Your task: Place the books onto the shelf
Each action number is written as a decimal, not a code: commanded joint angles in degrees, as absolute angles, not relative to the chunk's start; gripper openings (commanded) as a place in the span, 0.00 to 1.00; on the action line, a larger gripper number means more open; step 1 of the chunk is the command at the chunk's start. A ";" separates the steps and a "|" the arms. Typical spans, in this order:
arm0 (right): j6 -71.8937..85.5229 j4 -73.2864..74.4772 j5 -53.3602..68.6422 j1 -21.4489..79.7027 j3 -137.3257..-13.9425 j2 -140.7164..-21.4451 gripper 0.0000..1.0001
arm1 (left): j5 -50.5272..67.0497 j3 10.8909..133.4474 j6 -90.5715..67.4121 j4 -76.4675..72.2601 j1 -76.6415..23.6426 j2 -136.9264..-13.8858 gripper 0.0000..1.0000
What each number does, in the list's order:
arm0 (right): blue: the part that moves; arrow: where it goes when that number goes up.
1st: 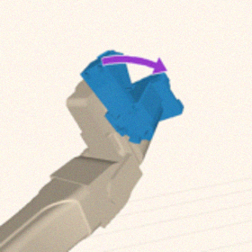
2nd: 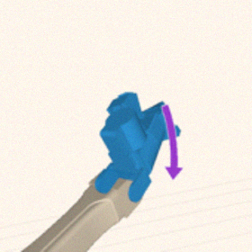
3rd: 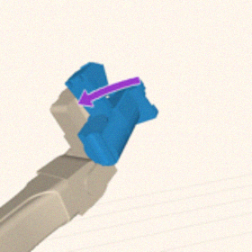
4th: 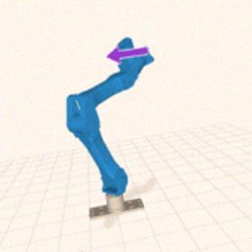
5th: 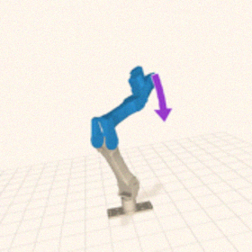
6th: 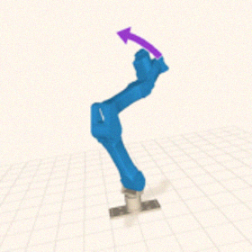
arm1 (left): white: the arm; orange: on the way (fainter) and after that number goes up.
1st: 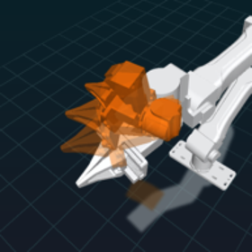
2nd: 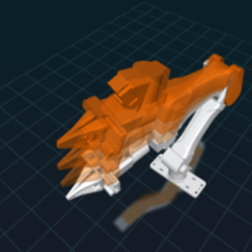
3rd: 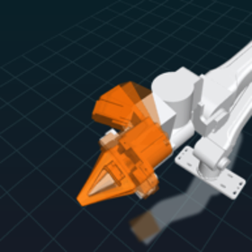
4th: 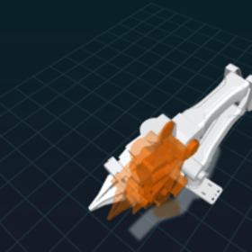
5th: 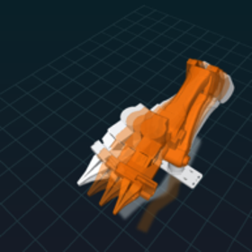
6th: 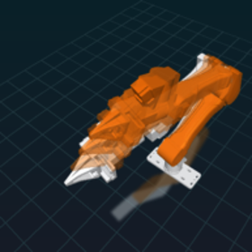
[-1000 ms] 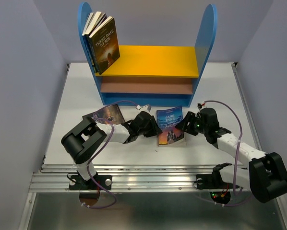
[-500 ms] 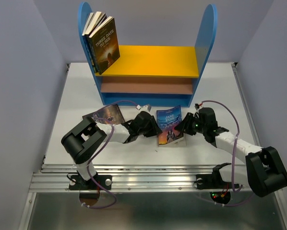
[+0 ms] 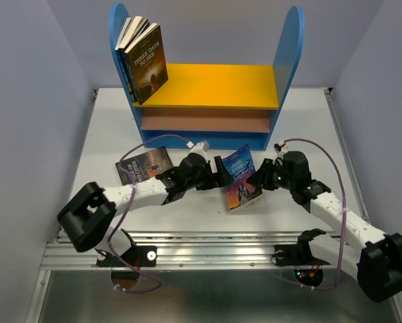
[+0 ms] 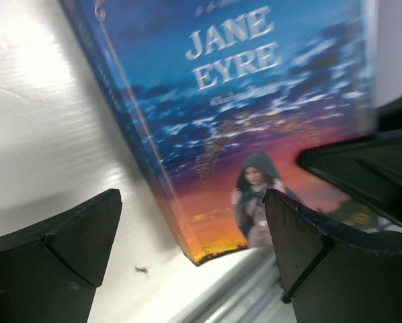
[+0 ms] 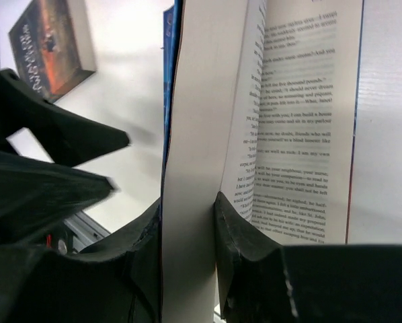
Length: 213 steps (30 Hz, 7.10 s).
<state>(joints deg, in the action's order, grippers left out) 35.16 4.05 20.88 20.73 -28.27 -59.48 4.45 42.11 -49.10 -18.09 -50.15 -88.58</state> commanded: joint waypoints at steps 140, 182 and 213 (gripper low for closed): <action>29.35 8.88 15.91 21.18 -52.56 -51.68 1.00 | -13.18 57.22 11.95 -94.22 -26.02 -88.86 0.00; 31.46 6.15 17.67 21.18 -49.04 -50.01 1.00 | -24.18 53.61 8.35 -80.87 -21.01 -82.18 0.42; 30.50 5.63 20.48 21.18 -46.85 -48.52 1.00 | -18.99 49.31 -2.02 -66.19 -22.76 -69.10 0.98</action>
